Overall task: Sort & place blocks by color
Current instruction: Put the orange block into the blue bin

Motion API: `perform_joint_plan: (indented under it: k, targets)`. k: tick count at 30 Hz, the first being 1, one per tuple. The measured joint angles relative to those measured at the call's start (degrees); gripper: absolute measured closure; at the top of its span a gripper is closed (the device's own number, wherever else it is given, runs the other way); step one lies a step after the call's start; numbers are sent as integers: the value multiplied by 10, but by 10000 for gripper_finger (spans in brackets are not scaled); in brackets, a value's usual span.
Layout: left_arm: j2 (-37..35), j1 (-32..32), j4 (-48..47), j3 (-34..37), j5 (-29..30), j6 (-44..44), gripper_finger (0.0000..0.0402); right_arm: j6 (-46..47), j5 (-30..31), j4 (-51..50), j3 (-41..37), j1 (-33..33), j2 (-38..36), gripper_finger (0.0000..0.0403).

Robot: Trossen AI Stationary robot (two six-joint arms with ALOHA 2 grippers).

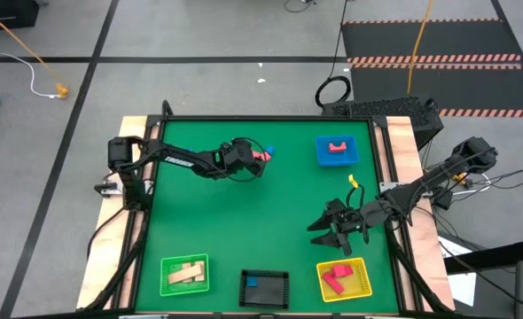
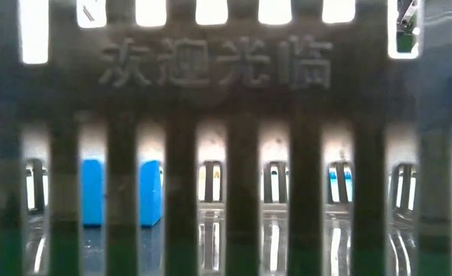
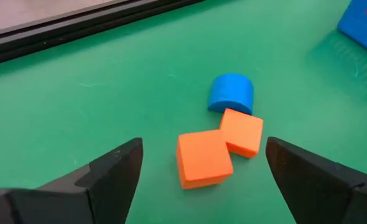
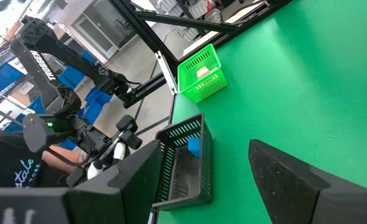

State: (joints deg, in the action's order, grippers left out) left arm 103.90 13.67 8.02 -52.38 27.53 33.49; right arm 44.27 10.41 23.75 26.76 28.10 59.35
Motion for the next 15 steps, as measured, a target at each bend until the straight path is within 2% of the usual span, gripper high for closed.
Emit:
perform_joint_plan:
  k: [10,15]
  targets:
    - [2,6,-2,0,0,-12,91,0,0,0,0,0,0,167]
    - [36,3,17,0,-1,2,91,0,0,0,0,0,0,167]
